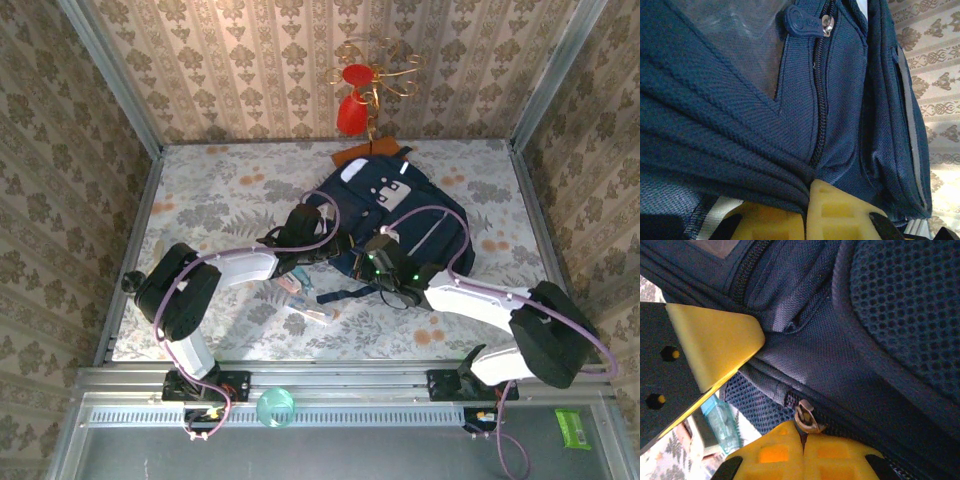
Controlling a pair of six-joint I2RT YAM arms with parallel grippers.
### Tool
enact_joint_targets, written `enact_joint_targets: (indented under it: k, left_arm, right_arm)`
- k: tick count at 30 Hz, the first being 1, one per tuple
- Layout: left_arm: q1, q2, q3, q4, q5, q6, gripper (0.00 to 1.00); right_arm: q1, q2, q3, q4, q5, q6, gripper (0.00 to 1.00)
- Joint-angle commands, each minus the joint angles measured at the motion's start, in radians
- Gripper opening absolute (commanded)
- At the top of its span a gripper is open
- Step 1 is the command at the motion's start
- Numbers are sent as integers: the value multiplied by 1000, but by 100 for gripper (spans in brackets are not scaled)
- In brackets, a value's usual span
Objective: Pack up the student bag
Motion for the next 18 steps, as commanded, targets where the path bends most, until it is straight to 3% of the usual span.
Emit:
enact_joint_targets:
  k: [1,6,18]
  left_arm:
    - [36,4,-21,-54,-33,56,0]
    - [58,18,-15,-50,-33,63,0]
    - [118,33,-7,-60,-23,90,0]
  right_arm:
    - [-52,-63,-23,-125,37,-4,0]
    - [-112,-106,-31,-209,-94,-26,0]
    - [-255,-151,-33,-441,-271,-175,0]
